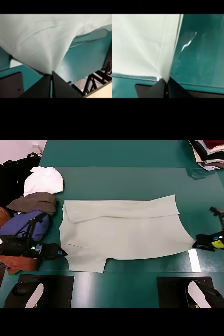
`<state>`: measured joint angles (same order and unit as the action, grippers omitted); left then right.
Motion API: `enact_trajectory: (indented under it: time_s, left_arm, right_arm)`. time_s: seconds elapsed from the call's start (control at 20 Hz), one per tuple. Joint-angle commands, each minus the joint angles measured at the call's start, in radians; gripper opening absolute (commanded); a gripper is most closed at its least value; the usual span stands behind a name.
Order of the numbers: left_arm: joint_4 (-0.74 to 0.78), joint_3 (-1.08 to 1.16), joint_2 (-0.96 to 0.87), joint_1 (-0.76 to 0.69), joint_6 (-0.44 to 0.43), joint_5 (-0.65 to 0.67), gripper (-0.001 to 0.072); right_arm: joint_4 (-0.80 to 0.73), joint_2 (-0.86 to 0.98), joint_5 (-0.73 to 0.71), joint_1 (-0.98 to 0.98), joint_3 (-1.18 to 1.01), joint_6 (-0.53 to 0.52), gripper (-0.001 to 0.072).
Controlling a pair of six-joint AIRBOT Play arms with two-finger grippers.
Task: Fold the shirts.
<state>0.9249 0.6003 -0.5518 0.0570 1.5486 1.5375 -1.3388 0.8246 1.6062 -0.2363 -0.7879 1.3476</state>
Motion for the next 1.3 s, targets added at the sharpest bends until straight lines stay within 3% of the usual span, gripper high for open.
enact_trajectory:
  time_s: [0.0,0.35,0.5,0.7,0.8,0.85,0.9,0.95,1.0,1.05,1.15,1.2,1.25]
  left_arm:
    - [-0.022,0.086,0.005,0.001,0.003,-0.030,0.0025]
    - [0.097,0.261,-0.399,0.001,-0.069,-0.441,0.0027]
    - [0.096,0.347,-0.603,0.001,-0.068,-0.526,0.0027]
    - [0.091,0.465,-0.778,0.001,-0.082,-0.598,0.0030]
    - [0.092,0.508,-0.791,0.001,-0.083,-0.601,0.0030]
    - [0.092,0.536,-0.790,0.001,-0.085,-0.581,0.0034]
    - [0.093,0.563,-0.790,0.001,-0.092,-0.550,0.0264]
    - [0.093,0.589,-0.790,0.001,-0.091,-0.521,0.0578]
    - [0.093,0.609,-0.790,0.001,-0.092,-0.505,0.0651]
    - [0.093,0.624,-0.790,0.001,-0.091,-0.498,0.0652]
    - [0.092,0.628,-0.790,0.001,-0.090,-0.492,0.0628]
    - [0.092,0.628,-0.790,0.001,-0.090,-0.480,0.0435]
    - [0.087,0.628,-0.790,0.001,-0.090,-0.467,0.0178]
  right_arm:
    - [-0.021,-0.047,0.018,0.018,-0.111,0.033,0.0015]
    - [-0.014,0.383,-0.130,0.178,-0.409,0.053,0.0015]
    - [0.003,0.594,-0.138,0.193,-0.552,0.069,0.0015]
    - [0.204,0.788,-0.183,0.165,-0.707,0.068,0.0032]
    - [0.295,0.851,-0.180,0.135,-0.769,0.059,0.0351]
    - [0.317,0.869,-0.161,0.117,-0.788,0.047,0.0379]
    - [0.327,0.879,-0.140,0.096,-0.800,0.030,0.0379]
    - [0.325,0.880,-0.126,0.076,-0.799,0.013,0.0379]
    - [0.324,0.880,-0.105,0.054,-0.799,0.004,0.0388]
    - [0.324,0.880,-0.085,0.027,-0.799,-0.006,0.0390]
    - [0.325,0.882,-0.071,-0.009,-0.792,-0.014,0.0601]
    - [0.325,0.882,-0.071,-0.024,-0.776,-0.015,0.0602]
    - [0.326,0.884,-0.074,-0.037,-0.748,-0.029,0.0601]
